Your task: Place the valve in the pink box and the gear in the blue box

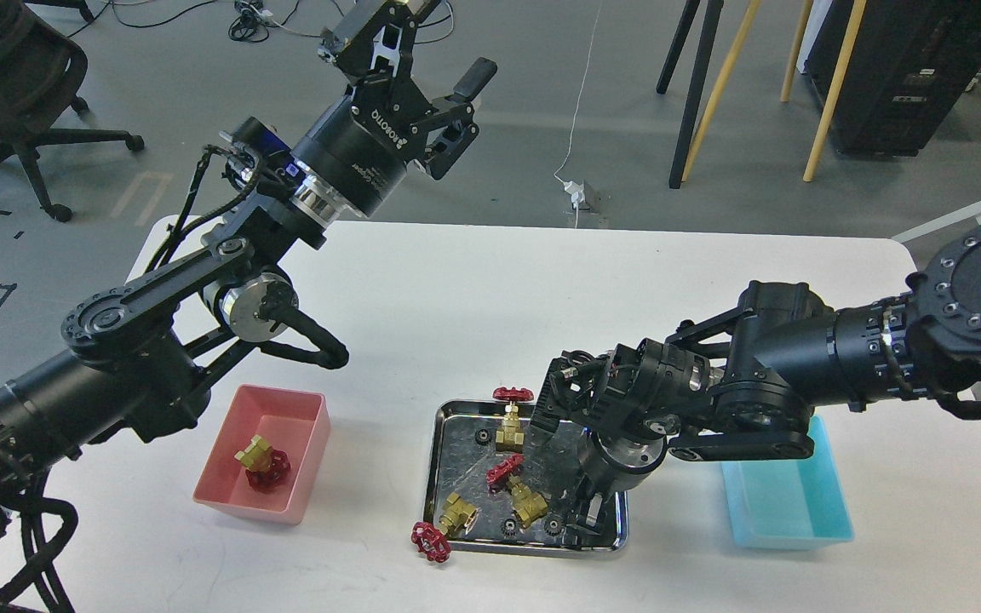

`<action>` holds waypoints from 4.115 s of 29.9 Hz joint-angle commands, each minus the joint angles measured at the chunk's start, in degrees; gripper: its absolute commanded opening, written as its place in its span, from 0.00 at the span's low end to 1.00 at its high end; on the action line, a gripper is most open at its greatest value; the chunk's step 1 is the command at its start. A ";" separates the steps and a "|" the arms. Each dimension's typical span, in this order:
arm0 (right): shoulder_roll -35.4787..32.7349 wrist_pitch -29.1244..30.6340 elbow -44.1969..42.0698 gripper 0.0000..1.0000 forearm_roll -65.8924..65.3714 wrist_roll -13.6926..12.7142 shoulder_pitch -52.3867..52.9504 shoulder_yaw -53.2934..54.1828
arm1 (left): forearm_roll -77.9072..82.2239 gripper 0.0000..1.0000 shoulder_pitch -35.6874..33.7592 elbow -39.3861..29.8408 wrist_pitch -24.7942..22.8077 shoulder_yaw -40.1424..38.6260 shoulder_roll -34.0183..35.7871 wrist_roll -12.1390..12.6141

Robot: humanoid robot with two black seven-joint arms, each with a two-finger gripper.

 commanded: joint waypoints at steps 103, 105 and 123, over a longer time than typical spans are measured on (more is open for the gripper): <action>-49.22 0.00 20.66 0.11 -8.17 0.09 7.58 -0.18 | 0.02 0.86 0.79 -0.08 -0.18 0.44 -3.35 0.01; -49.23 0.00 20.57 0.11 -8.17 0.09 6.00 0.17 | 0.02 0.86 0.79 -0.08 -0.09 0.44 -4.06 0.01; -51.95 0.00 16.98 0.98 5.25 -0.17 1.25 16.15 | 0.46 0.87 1.58 0.80 -0.27 1.14 1.29 0.01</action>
